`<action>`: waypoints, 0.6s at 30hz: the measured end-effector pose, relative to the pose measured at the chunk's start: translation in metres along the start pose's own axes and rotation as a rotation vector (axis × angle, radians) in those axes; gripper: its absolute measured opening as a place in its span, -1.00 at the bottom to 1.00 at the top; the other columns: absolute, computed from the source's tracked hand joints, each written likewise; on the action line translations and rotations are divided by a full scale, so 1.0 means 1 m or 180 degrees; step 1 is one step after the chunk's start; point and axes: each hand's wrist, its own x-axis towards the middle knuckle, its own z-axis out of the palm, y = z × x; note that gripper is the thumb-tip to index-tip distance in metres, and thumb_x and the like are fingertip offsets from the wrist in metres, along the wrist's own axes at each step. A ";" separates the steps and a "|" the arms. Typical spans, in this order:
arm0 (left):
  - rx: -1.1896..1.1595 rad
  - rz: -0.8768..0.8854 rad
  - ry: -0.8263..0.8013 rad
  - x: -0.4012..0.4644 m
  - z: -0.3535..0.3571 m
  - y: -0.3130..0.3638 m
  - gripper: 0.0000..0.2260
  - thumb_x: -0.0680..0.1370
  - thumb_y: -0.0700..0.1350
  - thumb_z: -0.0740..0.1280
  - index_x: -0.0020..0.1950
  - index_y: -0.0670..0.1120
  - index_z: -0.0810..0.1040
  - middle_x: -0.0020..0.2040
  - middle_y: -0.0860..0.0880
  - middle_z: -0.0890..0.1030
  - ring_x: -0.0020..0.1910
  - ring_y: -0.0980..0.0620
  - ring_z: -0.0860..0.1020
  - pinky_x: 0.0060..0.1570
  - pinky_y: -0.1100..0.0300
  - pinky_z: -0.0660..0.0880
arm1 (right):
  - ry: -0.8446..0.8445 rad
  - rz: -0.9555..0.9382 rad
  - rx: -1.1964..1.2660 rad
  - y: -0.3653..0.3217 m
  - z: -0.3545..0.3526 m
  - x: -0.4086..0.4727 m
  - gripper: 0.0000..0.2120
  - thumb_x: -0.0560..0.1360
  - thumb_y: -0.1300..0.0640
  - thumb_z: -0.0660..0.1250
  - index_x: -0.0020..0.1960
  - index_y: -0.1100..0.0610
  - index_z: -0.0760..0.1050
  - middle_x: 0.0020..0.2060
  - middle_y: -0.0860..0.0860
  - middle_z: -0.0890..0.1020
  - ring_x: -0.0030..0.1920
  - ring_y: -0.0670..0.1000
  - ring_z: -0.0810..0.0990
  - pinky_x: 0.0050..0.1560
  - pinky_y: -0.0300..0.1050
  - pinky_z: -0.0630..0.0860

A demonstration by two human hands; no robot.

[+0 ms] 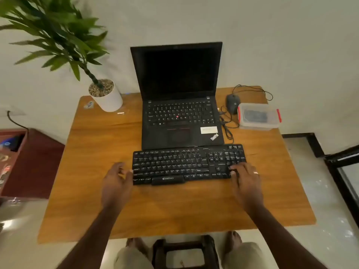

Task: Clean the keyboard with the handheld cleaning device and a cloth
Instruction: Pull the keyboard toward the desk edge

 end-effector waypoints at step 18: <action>-0.0151 0.0469 0.0689 0.007 0.074 -0.075 -0.62 0.67 0.09 0.16 0.20 -0.16 0.61 0.00 -0.14 0.64 -0.06 -0.10 0.54 -0.06 0.00 0.44 | 0.1407 0.0741 0.0771 0.053 0.063 0.003 -0.72 0.65 0.10 0.24 0.31 0.18 0.45 0.23 0.10 0.52 0.25 0.09 0.44 0.27 -0.13 0.28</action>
